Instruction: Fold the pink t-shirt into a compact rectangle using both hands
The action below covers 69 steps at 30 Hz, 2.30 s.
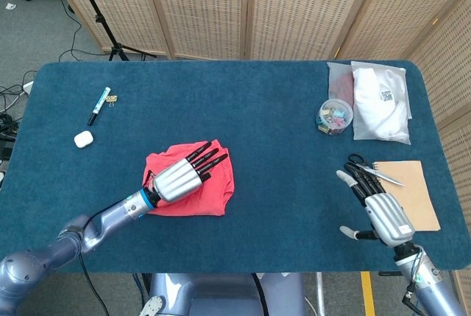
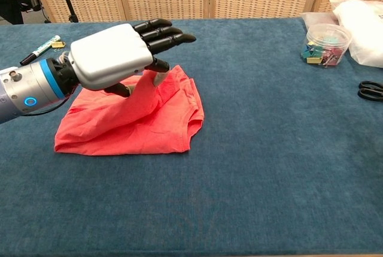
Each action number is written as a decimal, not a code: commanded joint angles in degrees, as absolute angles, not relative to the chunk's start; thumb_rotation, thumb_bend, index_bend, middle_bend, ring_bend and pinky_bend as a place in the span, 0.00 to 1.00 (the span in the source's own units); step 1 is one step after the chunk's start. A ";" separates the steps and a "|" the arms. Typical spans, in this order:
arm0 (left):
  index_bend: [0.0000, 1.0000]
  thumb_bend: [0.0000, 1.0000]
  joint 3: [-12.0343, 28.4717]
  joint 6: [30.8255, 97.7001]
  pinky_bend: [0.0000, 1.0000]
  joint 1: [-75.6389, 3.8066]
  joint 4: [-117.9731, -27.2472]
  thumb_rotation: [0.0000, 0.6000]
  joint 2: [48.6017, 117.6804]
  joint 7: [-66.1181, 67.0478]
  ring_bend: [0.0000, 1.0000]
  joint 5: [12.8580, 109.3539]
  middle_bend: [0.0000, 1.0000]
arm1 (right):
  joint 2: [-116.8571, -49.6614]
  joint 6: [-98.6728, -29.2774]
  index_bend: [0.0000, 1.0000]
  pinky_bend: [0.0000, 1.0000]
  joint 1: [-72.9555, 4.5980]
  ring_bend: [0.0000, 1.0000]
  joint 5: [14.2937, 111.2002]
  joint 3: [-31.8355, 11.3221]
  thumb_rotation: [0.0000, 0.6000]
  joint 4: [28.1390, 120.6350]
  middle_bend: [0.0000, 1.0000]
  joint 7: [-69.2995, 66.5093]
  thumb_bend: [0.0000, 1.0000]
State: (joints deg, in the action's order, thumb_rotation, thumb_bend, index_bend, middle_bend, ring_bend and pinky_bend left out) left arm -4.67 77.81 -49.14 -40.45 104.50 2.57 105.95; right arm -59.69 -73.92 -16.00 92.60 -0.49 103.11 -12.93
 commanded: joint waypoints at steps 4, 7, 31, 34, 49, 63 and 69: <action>0.69 0.53 -6.20 77.57 0.00 -51.95 -39.66 1.00 105.28 6.06 0.00 109.18 0.00 | -59.66 -73.87 0.00 0.00 -16.06 0.00 92.84 -0.33 1.00 103.16 0.00 -13.04 0.00; 0.69 0.51 -7.12 76.47 0.00 -53.27 -39.37 1.00 105.47 7.51 0.00 110.54 0.00 | -59.62 -73.81 0.00 0.00 -16.10 0.00 93.11 -0.16 1.00 103.24 0.00 -13.12 0.00; 0.00 0.21 -0.69 77.77 0.00 -49.32 -45.20 1.00 107.43 0.76 0.00 100.58 0.00 | -58.96 -74.42 0.00 0.00 -16.08 0.00 93.82 0.11 1.00 103.43 0.00 -14.39 0.00; 0.00 0.21 0.96 74.53 0.00 -48.07 -49.24 1.00 105.68 -0.59 0.00 96.49 0.00 | -58.97 -74.43 0.00 0.00 -16.08 0.00 93.93 0.18 1.00 103.50 0.00 -14.29 0.00; 0.00 0.21 4.49 64.45 0.00 -40.39 -62.46 1.00 99.44 2.08 0.00 80.73 0.00 | -59.33 -74.05 0.00 0.00 -16.19 0.00 93.67 0.28 1.00 103.40 0.00 -13.56 0.00; 0.00 0.21 3.88 62.69 0.00 -36.12 -60.51 1.00 101.91 3.17 0.00 77.24 0.00 | -59.30 -74.31 0.00 0.00 -16.08 0.00 93.75 0.35 1.00 103.44 0.00 -13.50 0.00; 0.00 0.21 4.00 62.88 0.00 -34.91 -58.86 1.00 102.21 1.47 0.00 77.42 0.00 | -59.35 -74.11 0.00 0.00 -16.14 0.00 93.72 0.42 1.00 103.41 0.00 -13.39 0.00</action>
